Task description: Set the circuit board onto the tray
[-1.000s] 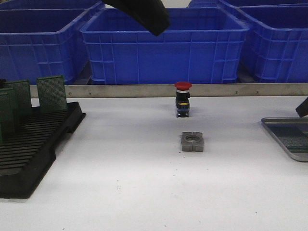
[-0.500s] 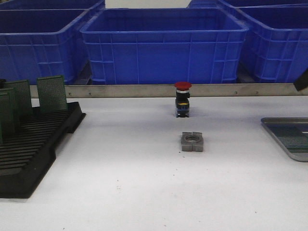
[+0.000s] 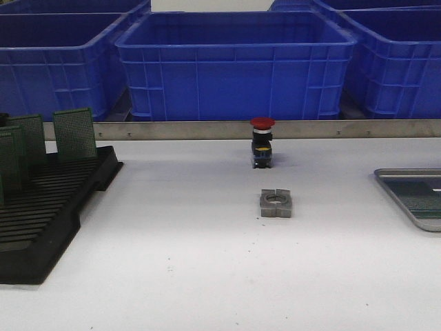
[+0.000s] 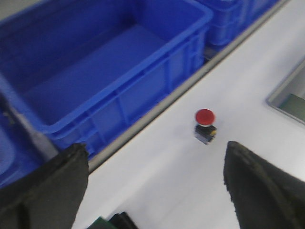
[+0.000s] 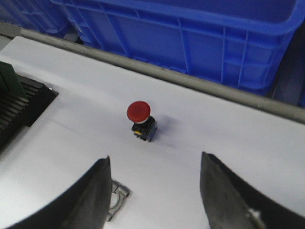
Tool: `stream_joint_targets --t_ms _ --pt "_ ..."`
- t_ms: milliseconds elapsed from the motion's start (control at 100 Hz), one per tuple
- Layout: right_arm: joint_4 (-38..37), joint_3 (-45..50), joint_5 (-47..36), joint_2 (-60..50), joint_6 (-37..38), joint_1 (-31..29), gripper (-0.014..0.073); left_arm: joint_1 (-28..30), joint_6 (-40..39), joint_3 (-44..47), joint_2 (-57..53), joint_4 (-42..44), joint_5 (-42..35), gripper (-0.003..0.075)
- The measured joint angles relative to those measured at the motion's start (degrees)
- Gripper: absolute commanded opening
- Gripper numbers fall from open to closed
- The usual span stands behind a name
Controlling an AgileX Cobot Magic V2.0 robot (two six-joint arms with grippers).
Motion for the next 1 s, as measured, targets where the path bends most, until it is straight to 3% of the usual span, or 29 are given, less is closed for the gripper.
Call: stream_joint_targets --t_ms 200,470,710,1000 --pt "-0.6 11.4 -11.9 -12.9 -1.5 4.2 0.0437 3.1 -2.0 15.4 -14.1 -0.4 -11.7 0.0552" --pt "-0.6 28.0 -24.2 -31.2 -2.2 4.6 0.0437 3.4 -2.6 36.4 -30.5 -4.8 -23.9 0.0552" --pt "-0.6 37.3 -26.2 -46.5 -2.5 4.6 0.0437 3.5 -2.8 50.7 -44.9 -8.2 -30.7 0.0552" --pt "0.5 45.5 -27.0 -57.6 -1.7 4.6 0.0437 3.6 -2.9 62.5 -57.8 -10.4 -36.2 0.0548"
